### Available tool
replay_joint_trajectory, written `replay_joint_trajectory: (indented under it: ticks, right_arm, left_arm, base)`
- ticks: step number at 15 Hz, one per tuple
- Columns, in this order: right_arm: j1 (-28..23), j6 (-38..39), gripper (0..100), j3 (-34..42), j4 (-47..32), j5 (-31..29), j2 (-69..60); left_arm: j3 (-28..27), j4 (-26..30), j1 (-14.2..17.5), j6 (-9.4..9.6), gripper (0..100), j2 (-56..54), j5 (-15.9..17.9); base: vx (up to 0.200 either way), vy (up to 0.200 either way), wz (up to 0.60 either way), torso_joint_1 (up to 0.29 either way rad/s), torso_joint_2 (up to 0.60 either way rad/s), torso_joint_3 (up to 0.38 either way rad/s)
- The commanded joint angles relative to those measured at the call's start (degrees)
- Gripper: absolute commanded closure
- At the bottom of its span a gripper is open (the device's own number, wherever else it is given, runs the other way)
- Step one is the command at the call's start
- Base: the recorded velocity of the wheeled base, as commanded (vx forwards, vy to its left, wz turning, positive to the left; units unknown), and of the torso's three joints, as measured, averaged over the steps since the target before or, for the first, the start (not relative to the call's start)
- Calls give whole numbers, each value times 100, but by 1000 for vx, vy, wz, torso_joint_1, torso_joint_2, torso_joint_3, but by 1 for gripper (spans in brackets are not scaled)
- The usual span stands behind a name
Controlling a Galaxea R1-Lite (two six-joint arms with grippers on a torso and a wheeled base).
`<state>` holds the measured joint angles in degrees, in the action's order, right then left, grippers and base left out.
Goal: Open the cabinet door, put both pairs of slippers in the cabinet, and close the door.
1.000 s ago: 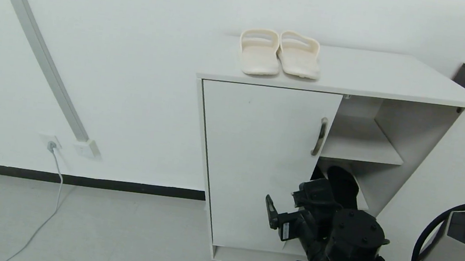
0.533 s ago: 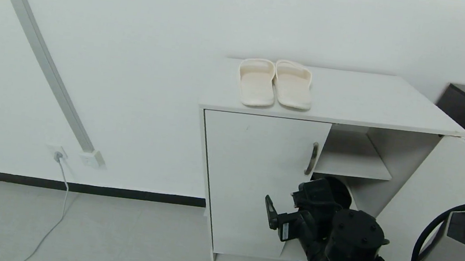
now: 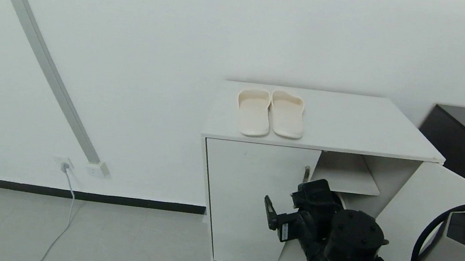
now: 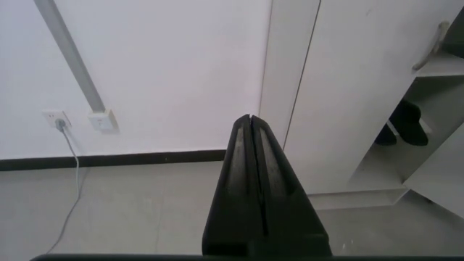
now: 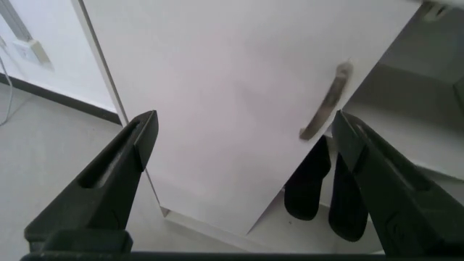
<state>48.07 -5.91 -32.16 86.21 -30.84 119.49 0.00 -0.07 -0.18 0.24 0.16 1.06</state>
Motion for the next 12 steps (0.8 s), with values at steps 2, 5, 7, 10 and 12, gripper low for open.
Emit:
replay_joint_trajectory:
  ticks: [2, 5, 7, 10, 12]
  right_arm:
    - [18, -6, 0, 8, 1, -10, 13]
    - [18, -270, 0, 113, 221, 166, 39]
    - [18, -349, 0, 175, 379, 184, 153]
    - [27, -437, 0, -352, 212, 140, 180]
    - [45, -165, 0, -1012, -1063, 140, -233]
  left_arm:
    - [0, -1, 1, 2, 100, 2, -1]
    - [0, -1, 1, 2, 100, 2, -1]
    - [0, -1, 1, 2, 100, 2, -1]
    - [0, -1, 1, 20, 100, 2, 8]
    - [0, -1, 1, 20, 100, 2, 8]
  base:
    - [0, 0, 0, 246, -581, -330]
    - [0, 0, 0, 237, -541, -294]
    - [0, 0, 0, 58, -110, -71]
    - [0, 0, 0, 0, 0, 0]
    - [0, 0, 0, 0, 0, 0]
